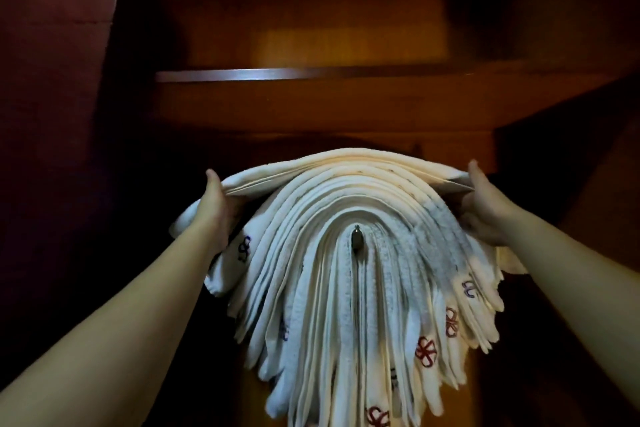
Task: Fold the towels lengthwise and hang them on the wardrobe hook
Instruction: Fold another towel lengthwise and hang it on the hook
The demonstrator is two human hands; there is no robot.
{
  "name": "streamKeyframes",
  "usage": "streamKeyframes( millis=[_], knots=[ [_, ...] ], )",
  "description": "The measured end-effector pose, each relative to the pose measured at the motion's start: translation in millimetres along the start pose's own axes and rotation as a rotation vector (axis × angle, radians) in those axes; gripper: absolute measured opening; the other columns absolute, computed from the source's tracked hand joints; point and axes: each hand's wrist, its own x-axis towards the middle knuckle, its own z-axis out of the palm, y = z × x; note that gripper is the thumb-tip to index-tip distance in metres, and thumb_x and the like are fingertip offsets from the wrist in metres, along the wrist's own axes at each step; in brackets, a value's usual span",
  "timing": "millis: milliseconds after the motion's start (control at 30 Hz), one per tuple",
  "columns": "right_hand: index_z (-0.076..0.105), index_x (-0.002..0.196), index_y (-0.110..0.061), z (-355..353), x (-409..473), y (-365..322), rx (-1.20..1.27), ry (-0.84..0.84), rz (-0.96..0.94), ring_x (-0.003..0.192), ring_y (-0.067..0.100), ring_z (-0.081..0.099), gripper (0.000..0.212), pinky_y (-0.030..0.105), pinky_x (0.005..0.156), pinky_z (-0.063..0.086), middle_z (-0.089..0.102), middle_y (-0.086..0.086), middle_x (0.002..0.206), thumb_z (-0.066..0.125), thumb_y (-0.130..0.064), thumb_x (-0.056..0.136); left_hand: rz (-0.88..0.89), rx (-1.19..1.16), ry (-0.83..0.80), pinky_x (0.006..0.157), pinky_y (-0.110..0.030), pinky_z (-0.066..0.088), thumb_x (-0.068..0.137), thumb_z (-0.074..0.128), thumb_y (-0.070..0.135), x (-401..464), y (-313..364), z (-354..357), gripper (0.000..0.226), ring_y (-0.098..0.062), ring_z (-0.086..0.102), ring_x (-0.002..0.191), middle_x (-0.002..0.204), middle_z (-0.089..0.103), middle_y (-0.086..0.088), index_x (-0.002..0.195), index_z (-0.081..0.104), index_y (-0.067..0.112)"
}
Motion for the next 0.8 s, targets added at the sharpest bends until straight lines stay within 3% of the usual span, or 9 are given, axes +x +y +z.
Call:
streamKeyframes(
  millis=[100,200,267,400,500,533,633,700,800],
  knots=[
    [0.056,0.132,-0.015,2,2,4,0.157,0.208,-0.001,0.086,0.022,0.060,0.059,0.033,0.078,0.049,0.062,0.012,0.119,0.030,-0.058,0.101,-0.034,-0.010,0.100,0.107,-0.044,0.042,0.078,0.041,0.079,4,-6,-2,0.091,-0.030,0.065,0.114,0.128,0.065,-0.017,0.139,0.053,0.012],
    [0.061,0.091,-0.018,-1,4,-8,0.193,0.304,-0.045,0.064,0.017,0.059,0.032,0.016,0.043,0.044,0.065,0.008,0.081,0.038,-0.037,0.102,0.047,-0.070,0.212,0.082,-0.035,0.051,0.091,0.045,0.057,-1,11,9,0.062,-0.027,0.067,0.102,0.118,0.069,-0.014,0.133,0.056,0.012],
    [0.054,0.079,-0.017,-4,6,-13,0.174,0.354,-0.038,0.052,0.016,0.056,0.032,0.011,0.029,0.032,0.058,0.006,0.063,0.038,-0.031,0.103,0.067,-0.053,0.240,0.080,-0.033,0.049,0.096,0.044,0.050,-5,19,14,0.054,-0.025,0.065,0.101,0.118,0.067,-0.011,0.132,0.054,0.011],
    [0.063,0.106,-0.009,-3,2,12,0.060,0.313,0.053,0.067,0.020,0.058,0.033,0.023,0.042,0.044,0.060,0.009,0.079,0.036,-0.027,0.103,-0.004,0.028,0.348,0.077,-0.031,0.048,0.099,0.044,0.042,-20,-1,15,0.043,-0.023,0.063,0.087,0.104,0.067,-0.011,0.126,0.057,0.011],
    [0.064,0.098,-0.008,1,-7,34,0.041,0.247,0.121,0.060,0.026,0.064,0.032,0.025,0.043,0.048,0.066,0.012,0.071,0.038,-0.025,0.103,-0.144,0.022,0.369,0.048,-0.023,0.047,0.098,0.047,0.038,-41,-33,22,0.029,-0.023,0.062,0.054,0.070,0.065,-0.011,0.096,0.055,0.010],
    [0.064,0.097,-0.007,3,-10,38,0.062,0.228,0.140,0.061,0.028,0.067,0.032,0.028,0.046,0.051,0.069,0.014,0.072,0.039,-0.026,0.102,-0.178,0.017,0.404,0.047,-0.025,0.048,0.095,0.052,0.035,-46,-45,25,0.025,-0.023,0.060,0.050,0.067,0.063,-0.011,0.095,0.050,0.011],
    [0.065,0.102,-0.007,4,-16,47,0.145,0.258,0.201,0.073,0.029,0.069,0.032,0.035,0.059,0.057,0.072,0.017,0.085,0.042,-0.029,0.102,-0.126,-0.048,0.572,0.066,-0.037,0.051,0.088,0.064,0.024,-53,-65,28,0.028,-0.020,0.061,0.064,0.074,0.060,-0.011,0.092,0.039,0.012],
    [0.064,0.097,-0.010,-1,-23,55,0.191,0.303,0.268,0.067,0.026,0.066,0.028,0.028,0.047,0.053,0.068,0.013,0.078,0.046,-0.030,0.102,-0.131,-0.100,0.544,0.068,-0.028,0.044,0.091,0.056,0.015,-55,-71,25,0.016,-0.012,0.055,0.063,0.069,0.056,-0.005,0.080,0.044,0.012],
    [0.058,0.092,-0.009,-13,-43,66,0.147,0.348,0.387,0.063,0.021,0.053,0.024,0.018,0.037,0.041,0.059,0.011,0.083,0.046,-0.027,0.104,-0.242,-0.058,0.515,0.043,-0.015,0.039,0.100,0.045,0.025,-67,-80,5,0.020,-0.014,0.049,0.038,0.044,0.053,-0.002,0.087,0.055,0.013]
  ],
)
